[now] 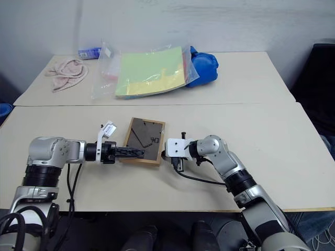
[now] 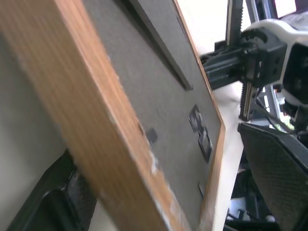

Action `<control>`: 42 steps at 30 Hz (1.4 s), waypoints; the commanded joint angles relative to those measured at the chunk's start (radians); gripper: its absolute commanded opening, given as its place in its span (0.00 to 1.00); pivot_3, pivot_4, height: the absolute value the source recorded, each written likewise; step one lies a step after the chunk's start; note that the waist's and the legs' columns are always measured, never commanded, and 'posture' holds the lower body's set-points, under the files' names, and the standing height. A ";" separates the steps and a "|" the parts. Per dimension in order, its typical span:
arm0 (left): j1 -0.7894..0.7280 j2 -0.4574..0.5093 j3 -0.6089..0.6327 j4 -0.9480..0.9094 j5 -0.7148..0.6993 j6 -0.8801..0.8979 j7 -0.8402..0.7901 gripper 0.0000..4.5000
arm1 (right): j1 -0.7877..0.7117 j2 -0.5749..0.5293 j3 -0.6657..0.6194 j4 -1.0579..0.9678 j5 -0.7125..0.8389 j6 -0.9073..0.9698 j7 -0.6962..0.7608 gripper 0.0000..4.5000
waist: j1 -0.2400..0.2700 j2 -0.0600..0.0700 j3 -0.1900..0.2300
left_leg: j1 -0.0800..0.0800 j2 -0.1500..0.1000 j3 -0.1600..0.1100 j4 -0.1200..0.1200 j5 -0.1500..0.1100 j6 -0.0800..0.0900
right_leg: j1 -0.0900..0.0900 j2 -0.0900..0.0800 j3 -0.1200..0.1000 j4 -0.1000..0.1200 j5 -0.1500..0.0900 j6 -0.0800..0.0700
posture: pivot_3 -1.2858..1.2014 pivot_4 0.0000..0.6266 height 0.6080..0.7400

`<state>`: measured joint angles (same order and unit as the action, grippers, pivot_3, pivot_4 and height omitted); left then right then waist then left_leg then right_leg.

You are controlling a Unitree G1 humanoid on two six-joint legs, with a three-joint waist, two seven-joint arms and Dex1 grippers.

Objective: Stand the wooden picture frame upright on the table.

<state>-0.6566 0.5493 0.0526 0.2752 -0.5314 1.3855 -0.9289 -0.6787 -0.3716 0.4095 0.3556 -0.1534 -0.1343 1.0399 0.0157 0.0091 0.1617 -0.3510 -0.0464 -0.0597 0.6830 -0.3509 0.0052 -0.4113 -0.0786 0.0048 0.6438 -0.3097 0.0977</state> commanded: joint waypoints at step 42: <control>-0.017 -0.019 0.000 -0.339 -0.288 0.070 0.034 0.19 | -0.198 -0.161 -0.356 -0.415 0.773 1.001 0.016 1.00 | -0.026 -0.008 0.009 | -0.021 0.004 -0.002 0.000 0.002 -0.005 | -0.019 0.002 -0.002 -0.001 0.000 0.000 | 0.52 0.24 1.00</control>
<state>-0.6576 0.5242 0.0396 -0.0329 -0.7901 1.4785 -0.8740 -0.8517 -0.5304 0.0767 -0.0500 0.6124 0.8795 1.0519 -0.0101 0.0014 0.1711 -0.3720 -0.0427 -0.0622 0.6830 -0.3487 0.0002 -0.4305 -0.0769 0.0025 0.6421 -0.3096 0.0979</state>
